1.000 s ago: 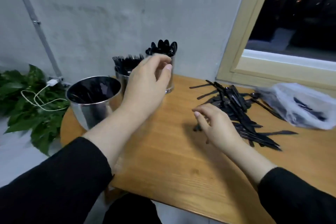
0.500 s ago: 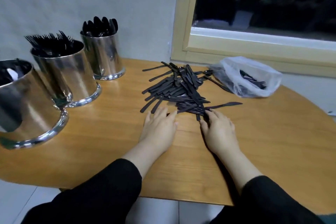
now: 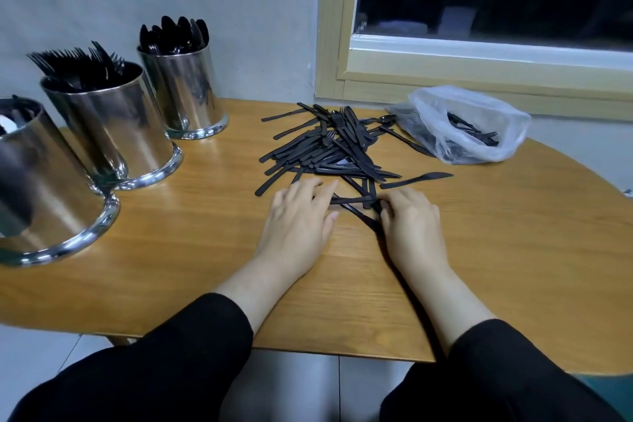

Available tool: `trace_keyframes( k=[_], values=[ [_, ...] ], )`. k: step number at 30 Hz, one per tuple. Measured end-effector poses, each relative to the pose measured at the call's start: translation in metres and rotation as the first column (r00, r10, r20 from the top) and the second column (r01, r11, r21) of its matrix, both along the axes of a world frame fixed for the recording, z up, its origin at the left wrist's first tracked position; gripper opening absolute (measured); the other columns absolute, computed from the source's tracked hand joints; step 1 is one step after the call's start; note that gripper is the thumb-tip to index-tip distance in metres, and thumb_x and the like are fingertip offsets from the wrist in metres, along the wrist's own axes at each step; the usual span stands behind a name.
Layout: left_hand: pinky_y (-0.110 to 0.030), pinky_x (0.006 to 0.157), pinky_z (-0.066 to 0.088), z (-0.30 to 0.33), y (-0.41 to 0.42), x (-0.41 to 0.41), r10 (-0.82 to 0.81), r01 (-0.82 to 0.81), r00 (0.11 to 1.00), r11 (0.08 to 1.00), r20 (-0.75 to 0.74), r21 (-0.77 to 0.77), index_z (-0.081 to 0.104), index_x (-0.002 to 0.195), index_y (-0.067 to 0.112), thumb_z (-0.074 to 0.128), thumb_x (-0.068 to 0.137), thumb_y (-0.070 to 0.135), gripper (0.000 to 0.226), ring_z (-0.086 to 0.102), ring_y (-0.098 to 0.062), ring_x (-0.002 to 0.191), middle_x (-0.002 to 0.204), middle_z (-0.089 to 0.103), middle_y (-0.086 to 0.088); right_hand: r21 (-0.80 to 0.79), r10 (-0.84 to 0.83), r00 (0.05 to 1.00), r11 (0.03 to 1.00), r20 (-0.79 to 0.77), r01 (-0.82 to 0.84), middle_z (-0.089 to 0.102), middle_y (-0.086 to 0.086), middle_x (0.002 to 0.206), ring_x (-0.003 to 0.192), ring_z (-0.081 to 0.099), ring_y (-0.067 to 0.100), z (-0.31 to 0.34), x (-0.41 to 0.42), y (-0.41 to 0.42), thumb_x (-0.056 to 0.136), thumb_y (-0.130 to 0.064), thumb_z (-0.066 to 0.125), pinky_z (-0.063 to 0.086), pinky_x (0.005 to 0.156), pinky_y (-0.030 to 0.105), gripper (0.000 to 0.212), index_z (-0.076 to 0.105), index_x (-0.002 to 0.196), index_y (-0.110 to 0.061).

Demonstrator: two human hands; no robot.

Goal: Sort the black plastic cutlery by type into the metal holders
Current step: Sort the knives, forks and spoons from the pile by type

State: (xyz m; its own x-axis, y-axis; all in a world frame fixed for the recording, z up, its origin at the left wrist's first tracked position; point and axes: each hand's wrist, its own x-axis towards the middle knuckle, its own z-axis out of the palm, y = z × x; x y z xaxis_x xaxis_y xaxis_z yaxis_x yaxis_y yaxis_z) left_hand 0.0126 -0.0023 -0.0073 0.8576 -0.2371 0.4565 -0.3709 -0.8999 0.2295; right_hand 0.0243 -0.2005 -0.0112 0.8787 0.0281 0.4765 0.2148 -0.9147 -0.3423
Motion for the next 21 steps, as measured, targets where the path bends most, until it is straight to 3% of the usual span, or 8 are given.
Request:
trace_keyframes(
  k=[3,5,7,9,12,14,17,21],
  values=[
    [-0.05,0.116,0.034,0.001,-0.002,-0.003,-0.024,0.021,0.995,0.999,0.094,0.026,0.043,0.153,0.014,0.058,0.102,0.031,0.056,0.046,-0.025,0.139,0.149,0.052,-0.008,0.037,-0.017,0.991,0.999,0.13,0.012,0.061,0.0,0.106,0.097,0.053,0.028,0.004,-0.004,-0.001,0.094,-0.014,0.059,0.039,0.081,0.042,0.016,0.066,0.107,-0.02],
    [-0.052,0.114,0.038,0.0,-0.003,-0.002,-0.048,0.04,0.99,0.998,0.133,0.057,0.05,0.149,0.012,0.062,0.101,0.026,0.051,0.051,-0.026,0.135,0.144,0.057,-0.008,0.016,0.099,0.975,0.994,0.197,-0.104,0.062,-0.002,0.107,0.099,0.052,0.024,0.005,-0.007,0.002,0.095,-0.016,0.057,0.035,0.08,0.037,0.018,0.067,0.109,-0.019],
    [-0.049,0.102,0.045,-0.001,-0.003,-0.003,-0.059,0.051,0.989,0.997,0.138,0.06,0.063,0.134,0.013,0.064,0.1,0.019,0.034,0.059,-0.028,0.117,0.123,0.067,-0.005,-0.007,0.245,0.944,0.968,0.22,-0.249,0.064,-0.003,0.108,0.101,0.053,0.021,0.005,-0.009,0.006,0.095,-0.021,0.054,0.033,0.081,0.034,0.022,0.068,0.112,-0.018],
    [-0.043,0.087,0.047,-0.001,-0.002,-0.003,-0.023,0.019,0.992,0.999,0.121,0.035,0.069,0.114,0.015,0.067,0.097,0.009,0.017,0.059,-0.026,0.096,0.101,0.066,-0.001,0.04,0.261,0.94,0.96,0.22,-0.276,0.065,-0.003,0.113,0.105,0.056,0.021,0.006,-0.008,0.006,0.097,-0.024,0.055,0.036,0.085,0.035,0.024,0.067,0.117,-0.019],
    [-0.043,0.082,0.046,0.002,0.005,-0.002,0.064,-0.058,0.998,0.983,0.029,-0.172,0.067,0.107,0.013,0.055,0.104,0.009,0.013,0.055,-0.024,0.088,0.094,0.062,-0.001,0.212,0.1,0.985,0.969,0.139,-0.128,0.065,-0.003,0.112,0.104,0.057,0.021,0.009,-0.005,0.0,0.098,-0.034,0.059,0.043,0.09,0.042,0.029,0.064,0.121,-0.018],
    [-0.044,0.082,0.048,0.005,0.013,-0.002,0.113,-0.12,0.993,0.946,-0.042,-0.302,0.065,0.107,0.01,0.046,0.108,0.015,0.02,0.055,-0.024,0.089,0.095,0.061,-0.002,0.137,0.143,0.989,0.98,0.035,-0.146,0.065,-0.006,0.105,0.101,0.056,0.019,0.009,-0.006,0.001,0.095,-0.044,0.06,0.044,0.088,0.043,0.031,0.068,0.113,-0.02],
    [-0.038,0.079,0.048,0.008,0.025,-0.013,0.174,-0.232,0.972,0.836,-0.161,-0.497,0.064,0.113,0.013,0.039,0.11,0.024,0.027,0.057,-0.019,0.091,0.1,0.063,0.001,-0.076,0.346,0.936,0.934,-0.066,-0.35,0.061,-0.014,0.1,0.097,0.051,0.01,0.007,-0.012,0.009,0.093,-0.059,0.054,0.035,0.083,0.033,0.04,0.071,0.107,-0.026],
    [-0.03,0.064,0.043,0.014,0.036,-0.023,0.195,-0.359,0.933,0.534,-0.302,-0.765,0.063,0.112,0.024,0.039,0.111,0.029,0.025,0.053,-0.013,0.07,0.081,0.061,0.003,-0.147,0.403,0.905,0.895,-0.138,-0.421,0.058,-0.016,0.096,0.094,0.048,0.007,0.008,-0.011,0.01,0.088,-0.062,0.06,0.031,0.081,0.031,0.039,0.073,0.105,-0.029]
  ],
)
